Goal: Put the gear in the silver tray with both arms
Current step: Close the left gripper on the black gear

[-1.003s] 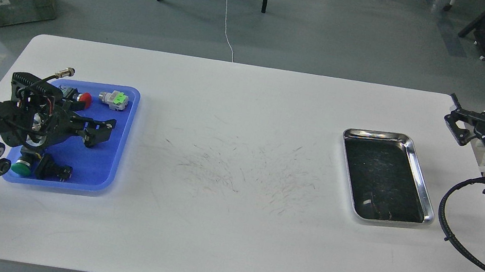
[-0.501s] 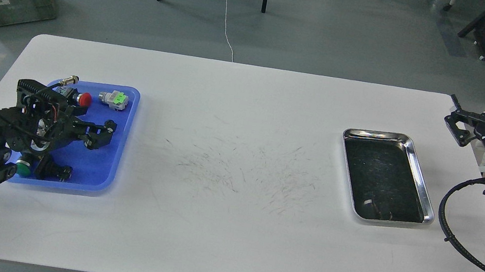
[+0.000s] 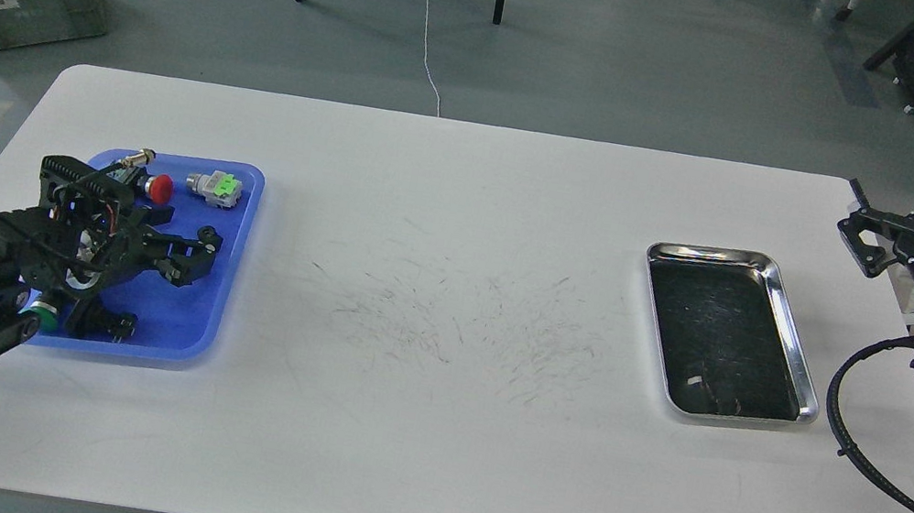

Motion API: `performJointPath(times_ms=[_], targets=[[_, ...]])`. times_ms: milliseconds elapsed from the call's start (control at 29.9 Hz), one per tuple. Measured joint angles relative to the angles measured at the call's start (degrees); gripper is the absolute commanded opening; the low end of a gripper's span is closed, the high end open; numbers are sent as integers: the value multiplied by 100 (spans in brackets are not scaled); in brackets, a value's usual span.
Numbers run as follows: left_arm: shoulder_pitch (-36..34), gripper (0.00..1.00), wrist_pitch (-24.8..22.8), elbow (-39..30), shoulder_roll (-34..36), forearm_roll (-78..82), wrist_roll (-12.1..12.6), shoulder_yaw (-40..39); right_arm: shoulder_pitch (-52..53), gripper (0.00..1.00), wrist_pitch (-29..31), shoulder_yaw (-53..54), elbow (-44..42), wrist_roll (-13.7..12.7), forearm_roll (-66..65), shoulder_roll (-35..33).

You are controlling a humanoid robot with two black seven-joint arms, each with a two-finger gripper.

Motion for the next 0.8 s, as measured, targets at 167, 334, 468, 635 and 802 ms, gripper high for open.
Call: performJointPath(times_ms=[167,334,468,635,802], targets=[[-2,73,1,37,-17,0,1,0,27,99,7,0,-62,0,-4,-2],[-3,69,1,82,-48,7,-1,0,41,99,16,-78,-87,0,-12,-2],[-13,65,1,119,-58,8,1,0,53,99,16,-128,-88,0,-12,-1],[-45,62,-6,134,-67,15,0,0,64,99,11,-137,-83,1,-12,1],[-53,61,-7,156,-90,13,-72,148,66,99,10,-140,-79,2,-12,2]])
